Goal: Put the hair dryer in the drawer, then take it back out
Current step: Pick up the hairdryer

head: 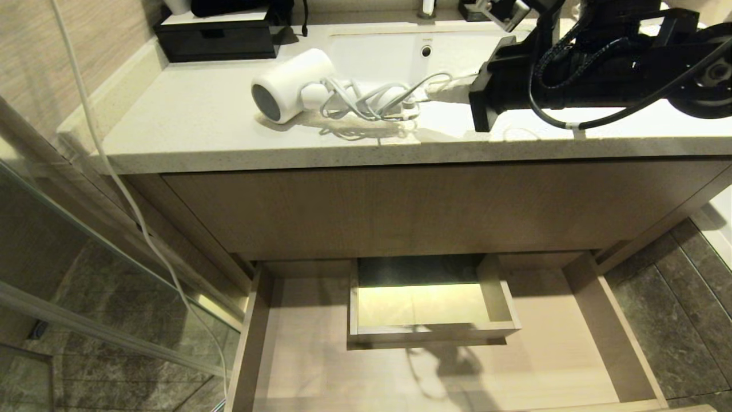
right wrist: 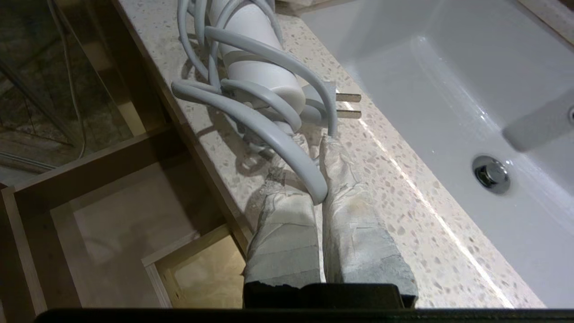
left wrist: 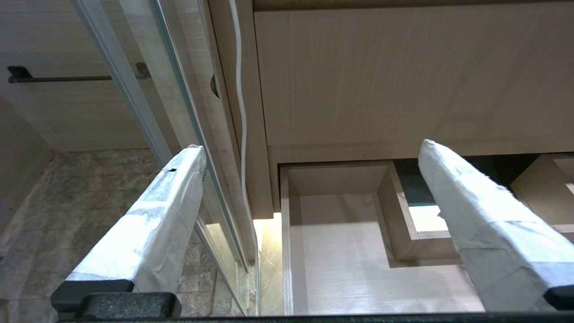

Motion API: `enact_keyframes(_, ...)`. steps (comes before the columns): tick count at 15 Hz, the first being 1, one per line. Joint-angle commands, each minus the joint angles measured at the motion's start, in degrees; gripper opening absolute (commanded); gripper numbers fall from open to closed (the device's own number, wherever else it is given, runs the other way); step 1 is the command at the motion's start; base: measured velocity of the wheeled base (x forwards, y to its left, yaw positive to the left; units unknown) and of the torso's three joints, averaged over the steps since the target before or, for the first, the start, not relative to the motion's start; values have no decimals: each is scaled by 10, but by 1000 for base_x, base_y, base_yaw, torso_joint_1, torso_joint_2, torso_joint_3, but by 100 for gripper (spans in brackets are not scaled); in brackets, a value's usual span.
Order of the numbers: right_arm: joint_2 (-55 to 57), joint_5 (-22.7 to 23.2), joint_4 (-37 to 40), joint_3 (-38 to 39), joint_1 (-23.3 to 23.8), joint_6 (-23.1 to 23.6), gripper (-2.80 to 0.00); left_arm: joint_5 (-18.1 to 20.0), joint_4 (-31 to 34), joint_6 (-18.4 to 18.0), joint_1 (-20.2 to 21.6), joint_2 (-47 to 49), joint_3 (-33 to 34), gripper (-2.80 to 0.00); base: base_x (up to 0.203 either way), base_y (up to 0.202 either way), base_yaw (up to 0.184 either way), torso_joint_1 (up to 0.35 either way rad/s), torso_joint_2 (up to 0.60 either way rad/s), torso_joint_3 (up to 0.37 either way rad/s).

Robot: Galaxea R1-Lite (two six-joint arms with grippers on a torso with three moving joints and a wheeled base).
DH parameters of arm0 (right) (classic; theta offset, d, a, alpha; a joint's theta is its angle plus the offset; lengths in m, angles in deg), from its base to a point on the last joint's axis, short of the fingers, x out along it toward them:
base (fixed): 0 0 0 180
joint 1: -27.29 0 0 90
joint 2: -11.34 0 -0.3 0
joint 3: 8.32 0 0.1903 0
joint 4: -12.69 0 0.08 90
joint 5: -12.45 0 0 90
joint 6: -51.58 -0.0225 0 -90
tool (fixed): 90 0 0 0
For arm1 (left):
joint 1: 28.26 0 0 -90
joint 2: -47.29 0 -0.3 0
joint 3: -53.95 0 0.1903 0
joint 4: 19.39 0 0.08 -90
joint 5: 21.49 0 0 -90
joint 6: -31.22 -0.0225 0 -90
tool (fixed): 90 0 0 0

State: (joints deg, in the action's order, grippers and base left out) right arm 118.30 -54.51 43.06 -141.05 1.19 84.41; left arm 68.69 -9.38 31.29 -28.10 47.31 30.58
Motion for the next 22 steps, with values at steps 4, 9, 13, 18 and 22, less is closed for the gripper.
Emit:
enact_keyframes(4, -64, 2, 47, 26, 9, 3, -280, 0, -1, 0, 0, 0, 23, 0, 0, 0, 0, 0, 0, 0)
enact_keyframes(9, -93, -2, 83, 26, 9, 4, -280, 0, -1, 0, 0, 0, 23, 0, 0, 0, 0, 0, 0, 0)
enact_keyframes(13, -110, -2, 83, 24, 12, 3, -280, 0, -1, 0, 0, 0, 23, 0, 0, 0, 0, 0, 0, 0)
enact_keyframes(18, -140, -1, 102, 25, 12, 4, -280, 0, -1, 0, 0, 0, 23, 0, 0, 0, 0, 0, 0, 0)
enact_keyframes(22, -173, -1, 135, 23, 11, 7, -280, 0, -1, 0, 0, 0, 23, 0, 0, 0, 0, 0, 0, 0)
